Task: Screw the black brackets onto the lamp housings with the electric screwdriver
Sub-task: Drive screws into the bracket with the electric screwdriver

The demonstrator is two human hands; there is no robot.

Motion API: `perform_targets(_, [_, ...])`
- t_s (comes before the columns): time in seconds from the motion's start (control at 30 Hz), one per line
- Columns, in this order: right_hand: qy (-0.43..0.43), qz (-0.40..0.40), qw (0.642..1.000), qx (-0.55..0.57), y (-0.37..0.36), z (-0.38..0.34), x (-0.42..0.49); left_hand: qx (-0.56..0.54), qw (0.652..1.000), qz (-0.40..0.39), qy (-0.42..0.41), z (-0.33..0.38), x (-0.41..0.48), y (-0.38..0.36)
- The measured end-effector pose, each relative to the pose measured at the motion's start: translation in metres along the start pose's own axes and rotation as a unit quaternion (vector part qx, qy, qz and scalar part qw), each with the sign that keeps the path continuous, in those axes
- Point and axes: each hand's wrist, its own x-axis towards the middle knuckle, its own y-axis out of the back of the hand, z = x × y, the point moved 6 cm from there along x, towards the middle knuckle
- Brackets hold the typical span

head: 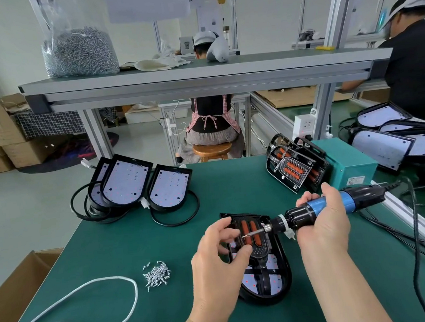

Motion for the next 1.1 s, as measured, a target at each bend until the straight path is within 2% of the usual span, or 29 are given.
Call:
perform_targets(0.1, [0.038, -0.022, 0.999, -0.011, -0.01, -0.003, 0.003, 0.051, 0.997, 0.032, 0.053, -0.017, 0.008, 0.008])
perform_targets(0.17, [0.074, -0.043, 0.996, -0.037, -0.021, -0.004, 0.003, 0.063, 0.988, -0.024, 0.139, -0.032, 0.015, 0.001])
perform_targets(0.23, [0.11, -0.073, 0.989, -0.064, -0.035, -0.003, 0.003, 0.124, 0.969, -0.094, 0.19, -0.04, 0.021, -0.011])
perform_targets(0.3, [0.147, -0.108, 0.979, -0.087, -0.05, -0.001, 0.001, 0.214, 0.948, -0.127, 0.198, -0.042, 0.026, -0.019])
perform_targets(0.37, [0.179, -0.145, 0.966, -0.114, -0.066, 0.002, -0.002, 0.244, 0.941, -0.127, 0.199, -0.04, 0.032, -0.022])
perform_targets(0.57, [0.206, -0.206, 0.942, -0.169, -0.099, 0.024, -0.005, 0.136, 0.948, -0.143, 0.251, -0.05, 0.035, -0.023])
perform_targets(1.1, [0.206, -0.254, 0.909, -0.258, -0.112, 0.061, 0.0, 0.148, 0.954, -0.125, 0.23, -0.058, 0.037, -0.023])
